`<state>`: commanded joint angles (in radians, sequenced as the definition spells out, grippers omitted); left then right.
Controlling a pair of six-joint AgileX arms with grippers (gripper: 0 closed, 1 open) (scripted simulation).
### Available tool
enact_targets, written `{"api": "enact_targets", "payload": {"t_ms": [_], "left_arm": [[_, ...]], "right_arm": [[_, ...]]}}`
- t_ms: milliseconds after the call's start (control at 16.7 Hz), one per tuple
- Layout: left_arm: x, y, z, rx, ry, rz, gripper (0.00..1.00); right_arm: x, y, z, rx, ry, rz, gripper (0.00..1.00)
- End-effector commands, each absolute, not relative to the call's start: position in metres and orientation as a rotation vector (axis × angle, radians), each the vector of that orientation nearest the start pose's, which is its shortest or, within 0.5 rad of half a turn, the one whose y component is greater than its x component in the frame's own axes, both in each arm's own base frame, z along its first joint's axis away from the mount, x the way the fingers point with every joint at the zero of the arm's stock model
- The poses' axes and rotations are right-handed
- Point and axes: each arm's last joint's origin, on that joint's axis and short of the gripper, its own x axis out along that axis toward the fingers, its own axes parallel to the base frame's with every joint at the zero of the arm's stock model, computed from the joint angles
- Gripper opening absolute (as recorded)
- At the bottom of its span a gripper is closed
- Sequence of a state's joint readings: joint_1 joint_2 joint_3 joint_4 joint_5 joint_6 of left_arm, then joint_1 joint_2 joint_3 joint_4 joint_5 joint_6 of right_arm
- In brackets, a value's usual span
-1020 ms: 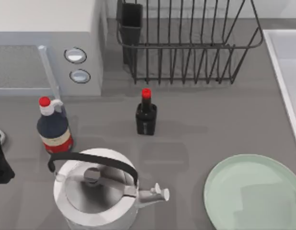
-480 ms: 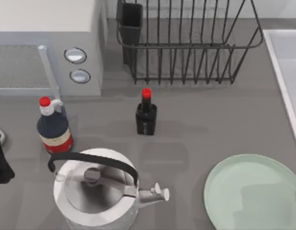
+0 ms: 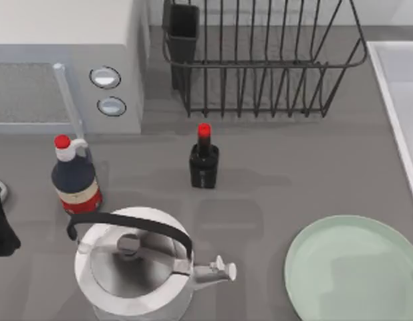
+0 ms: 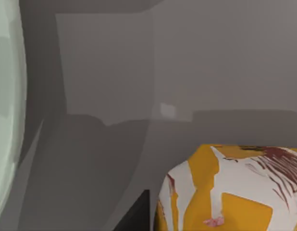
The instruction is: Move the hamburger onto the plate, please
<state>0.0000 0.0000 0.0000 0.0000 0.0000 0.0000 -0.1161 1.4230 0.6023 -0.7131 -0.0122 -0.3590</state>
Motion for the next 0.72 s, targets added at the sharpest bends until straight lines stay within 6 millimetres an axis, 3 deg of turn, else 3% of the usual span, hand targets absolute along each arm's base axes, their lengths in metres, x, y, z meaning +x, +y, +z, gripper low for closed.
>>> {"api": "enact_targets", "payload": {"t_ms": [540, 720], "left_arm": [[0.106, -0.001, 0.160, 0.000, 0.000, 0.000, 1.00], [0.106, -0.001, 0.160, 0.000, 0.000, 0.000, 1.00]], "right_arm": [[0.197, -0.022, 0.209, -0.185, 1.538, 0.195, 0.00], [0.196, -0.022, 0.215, -0.186, 1.527, 0.193, 0.00]]}}
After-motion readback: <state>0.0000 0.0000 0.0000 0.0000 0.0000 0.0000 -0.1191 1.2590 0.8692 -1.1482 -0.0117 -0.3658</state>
